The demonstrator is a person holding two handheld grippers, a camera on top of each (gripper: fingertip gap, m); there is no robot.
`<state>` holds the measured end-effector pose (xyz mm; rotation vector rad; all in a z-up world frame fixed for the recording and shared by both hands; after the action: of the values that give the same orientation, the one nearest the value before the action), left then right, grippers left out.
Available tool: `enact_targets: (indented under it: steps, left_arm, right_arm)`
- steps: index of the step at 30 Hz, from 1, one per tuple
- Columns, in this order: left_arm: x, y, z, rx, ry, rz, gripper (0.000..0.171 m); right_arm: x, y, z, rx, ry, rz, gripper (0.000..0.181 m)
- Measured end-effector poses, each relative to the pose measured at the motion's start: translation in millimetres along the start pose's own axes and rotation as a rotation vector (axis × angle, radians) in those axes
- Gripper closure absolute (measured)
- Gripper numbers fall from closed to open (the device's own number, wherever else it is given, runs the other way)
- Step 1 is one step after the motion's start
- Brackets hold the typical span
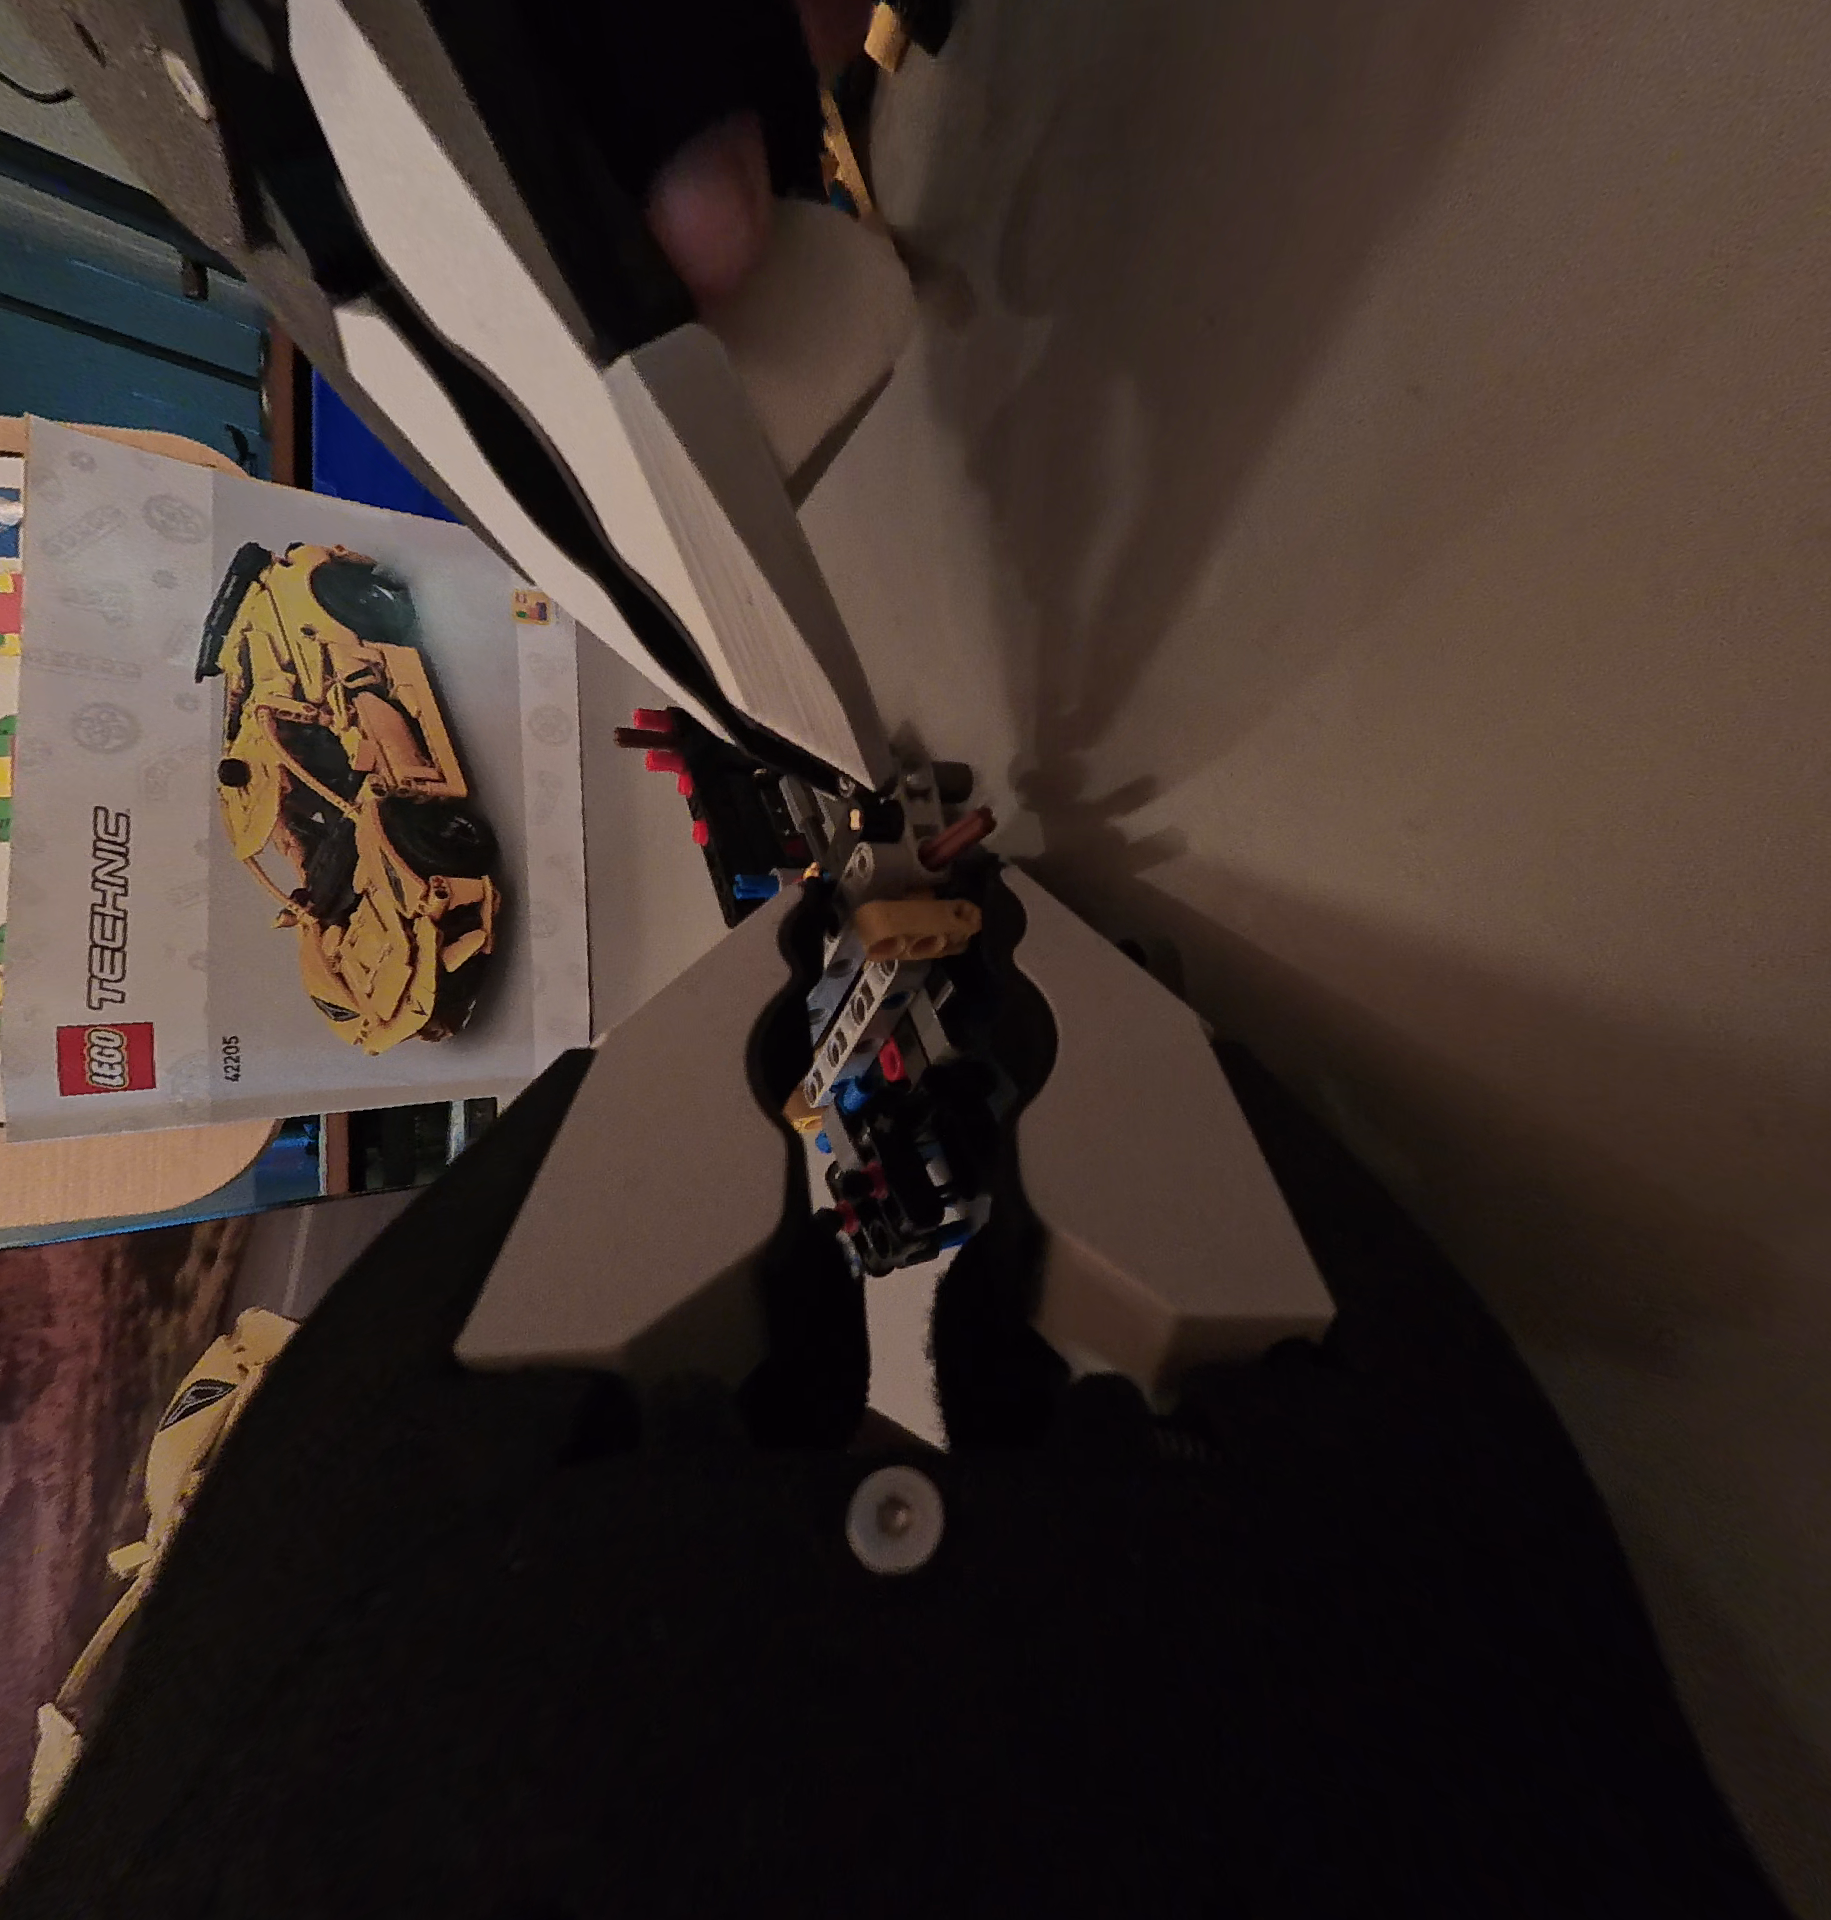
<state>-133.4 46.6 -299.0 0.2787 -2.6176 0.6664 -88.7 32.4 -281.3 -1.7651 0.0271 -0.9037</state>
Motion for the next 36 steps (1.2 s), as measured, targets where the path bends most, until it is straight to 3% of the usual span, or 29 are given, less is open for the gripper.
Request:
enact_targets:
  steps: [12, 13, 14, 15, 16, 18, 20, 24, 26, 28, 31, 34, 36]
  left_arm:
    - [-1, -2, 1, -0.046, -0.010, -0.032, 0.141]
    - [-1, -1, 1, -0.053, -0.007, -0.032, 0.141]
    - [-1, -1, 1, -0.050, -0.008, -0.029, 0.141]
    - [-1, -1, 1, -0.047, -0.007, -0.026, 0.141]
    - [-1, -1, 1, -0.040, -0.007, -0.022, 0.141]
    - [-1, -1, 1, -0.019, -0.007, -0.018, 0.141]
    - [-1, -1, 1, -0.020, -0.012, -0.016, 0.141]
    - [0, 0, -1, -0.008, -0.014, -0.007, 0.141]
    - [0, 2, -4, 0.044, -0.022, -0.006, 0.141]
    - [4, 4, -15, 0.138, -0.050, 0.012, 0.141]
    - [13, 6, -40, 0.360, -0.136, 0.084, 0.142]
    - [22, 8, -55, 0.530, -0.165, 0.175, 0.142]
    - [23, 9, -56, 0.588, -0.147, 0.202, 0.142]
  right_arm:
    - [1, -3, -1, -0.006, 0.009, -0.025, 0.176]
    - [12, -24, -2, -0.031, -0.014, 0.140, 0.176]
    - [44, -62, -4, -0.065, -0.047, 0.397, 0.176]
    - [79, -84, 4, -0.048, 0.024, 0.538, 0.176]
    - [99, -87, 13, 0.011, 0.157, 0.525, 0.176]
    - [119, -83, 21, 0.009, 0.225, 0.566, 0.176]
    - [129, -59, 42, -0.100, 0.356, 0.516, 0.176]
    - [155, 35, 87, -0.235, 0.742, 0.064, 0.175]
    - [160, 63, 92, -0.290, 0.783, -0.053, 0.168]
    - [157, 63, 90, -0.294, 0.752, -0.020, 0.158]
    - [135, 33, 81, -0.261, 0.632, 0.134, 0.152]
    - [79, -21, 46, -0.294, 0.264, 0.374, 0.152]
    - [42, -41, 20, -0.345, 0.020, 0.410, 0.153]
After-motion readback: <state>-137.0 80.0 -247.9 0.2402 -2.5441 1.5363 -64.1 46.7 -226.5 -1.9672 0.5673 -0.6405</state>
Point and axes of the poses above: each gripper's, where its closed fingertips meet, x back along the fingers, y out of its underside, z = x × y across the jaws, the point moved 3 cm from there along x, back along the fingers, and after that the axes turned 9 degrees about z, right-handed, at the moved point
